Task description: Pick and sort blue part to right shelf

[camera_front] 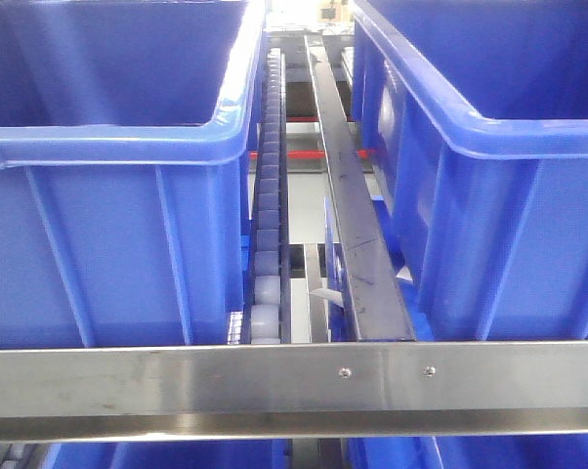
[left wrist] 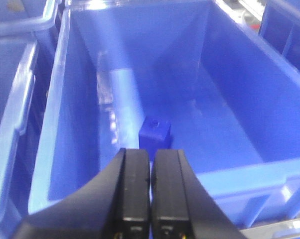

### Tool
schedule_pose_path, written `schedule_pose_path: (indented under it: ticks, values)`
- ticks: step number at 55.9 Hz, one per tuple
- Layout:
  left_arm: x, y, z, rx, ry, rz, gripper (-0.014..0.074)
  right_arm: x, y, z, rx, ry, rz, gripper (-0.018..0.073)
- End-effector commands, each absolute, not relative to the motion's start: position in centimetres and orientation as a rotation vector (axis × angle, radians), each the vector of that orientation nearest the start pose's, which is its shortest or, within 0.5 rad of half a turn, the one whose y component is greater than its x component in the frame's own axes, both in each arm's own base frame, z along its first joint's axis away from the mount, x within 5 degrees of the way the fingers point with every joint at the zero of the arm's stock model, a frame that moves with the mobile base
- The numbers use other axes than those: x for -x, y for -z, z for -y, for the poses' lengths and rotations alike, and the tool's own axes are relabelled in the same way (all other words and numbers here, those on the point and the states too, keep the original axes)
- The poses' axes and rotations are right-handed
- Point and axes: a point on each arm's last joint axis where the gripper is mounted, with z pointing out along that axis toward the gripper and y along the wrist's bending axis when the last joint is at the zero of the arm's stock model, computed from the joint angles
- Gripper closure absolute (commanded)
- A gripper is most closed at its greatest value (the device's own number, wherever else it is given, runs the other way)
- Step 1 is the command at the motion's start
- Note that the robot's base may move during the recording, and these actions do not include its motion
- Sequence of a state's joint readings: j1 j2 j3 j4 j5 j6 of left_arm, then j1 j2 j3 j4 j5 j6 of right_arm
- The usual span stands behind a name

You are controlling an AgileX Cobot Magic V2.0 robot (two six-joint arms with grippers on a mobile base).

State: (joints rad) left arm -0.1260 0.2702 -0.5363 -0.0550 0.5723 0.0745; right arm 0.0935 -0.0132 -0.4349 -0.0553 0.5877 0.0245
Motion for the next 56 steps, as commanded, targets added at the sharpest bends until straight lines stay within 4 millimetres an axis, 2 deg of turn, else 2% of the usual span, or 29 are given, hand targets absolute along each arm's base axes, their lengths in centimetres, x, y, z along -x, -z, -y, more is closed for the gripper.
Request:
schedule_pose_path:
  ticks: [1, 5, 16, 23, 29, 31, 56]
  values:
    - [-5.2, -32.6, 0.8, -0.132, 0.092, -1.650, 0.0472, -0.7, -31.5, 0.2, 0.069, -0.024, -1.495, 0.0523]
    - [-4.7, -31.0, 0.6, -0.107, 0.068, -1.590, 0.0472, -0.7, -31.5, 0.2, 0.069, -0.024, -1.495, 0.0523]
    - [-4.5, -25.6, 0.4, -0.065, 0.044, -1.563, 0.0472, -0.7, -31.5, 0.2, 0.069, -0.024, -1.495, 0.0523]
    - [-5.0, -22.4, 0.3, -0.056, 0.039, -1.510, 0.0472, -0.7, -31.5, 0.2, 0.069, -0.024, -1.495, 0.0523]
    - [-5.5, -20.6, 0.3, -0.026, 0.054, -1.441, 0.0472, -0.7, -31.5, 0.2, 0.069, -0.024, -1.496, 0.0523]
    - [-5.5, -20.3, 0.3, -0.020, 0.066, -1.481, 0.0472, -0.7, -31.5, 0.2, 0.069, -0.024, -1.496, 0.0523]
    - [-5.5, -20.6, 0.3, -0.018, 0.064, -1.457, 0.0472, -0.7, -31.5, 0.2, 0.069, -0.024, -1.496, 0.0523]
